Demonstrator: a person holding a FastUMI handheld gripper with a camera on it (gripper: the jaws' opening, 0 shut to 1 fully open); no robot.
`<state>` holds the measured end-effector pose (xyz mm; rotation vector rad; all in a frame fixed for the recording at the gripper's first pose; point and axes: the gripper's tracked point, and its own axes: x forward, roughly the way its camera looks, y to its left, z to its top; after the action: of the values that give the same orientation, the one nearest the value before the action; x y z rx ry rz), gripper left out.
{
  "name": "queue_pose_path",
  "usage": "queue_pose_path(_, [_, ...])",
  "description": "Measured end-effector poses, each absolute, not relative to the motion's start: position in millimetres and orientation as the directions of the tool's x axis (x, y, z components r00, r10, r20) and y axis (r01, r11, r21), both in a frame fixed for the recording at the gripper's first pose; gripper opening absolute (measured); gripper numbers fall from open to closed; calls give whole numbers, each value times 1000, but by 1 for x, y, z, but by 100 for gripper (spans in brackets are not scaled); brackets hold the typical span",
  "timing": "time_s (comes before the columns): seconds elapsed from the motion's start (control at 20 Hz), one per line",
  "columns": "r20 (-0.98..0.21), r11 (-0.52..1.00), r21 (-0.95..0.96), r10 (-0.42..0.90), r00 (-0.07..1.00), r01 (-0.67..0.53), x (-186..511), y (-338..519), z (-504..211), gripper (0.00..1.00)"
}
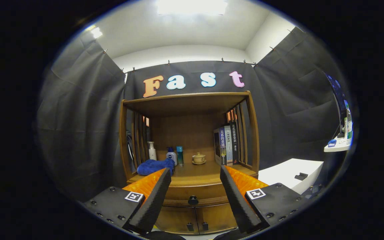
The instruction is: Pull open the drawer, take out the items inside it, and place them on the countertop above the cabinet.
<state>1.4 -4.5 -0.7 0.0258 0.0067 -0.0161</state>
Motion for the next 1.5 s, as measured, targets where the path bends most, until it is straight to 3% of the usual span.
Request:
queue_pose_path(0.6, [-18,999,30,-14,1000,15,6,-2,-3,97])
queue_pose_path(0.95, [69,1000,-18,-14,998,16,40,5,26,97])
queue_pose_path(1.5, [-35,1000,2,-4,999,4,96,17,-56,97])
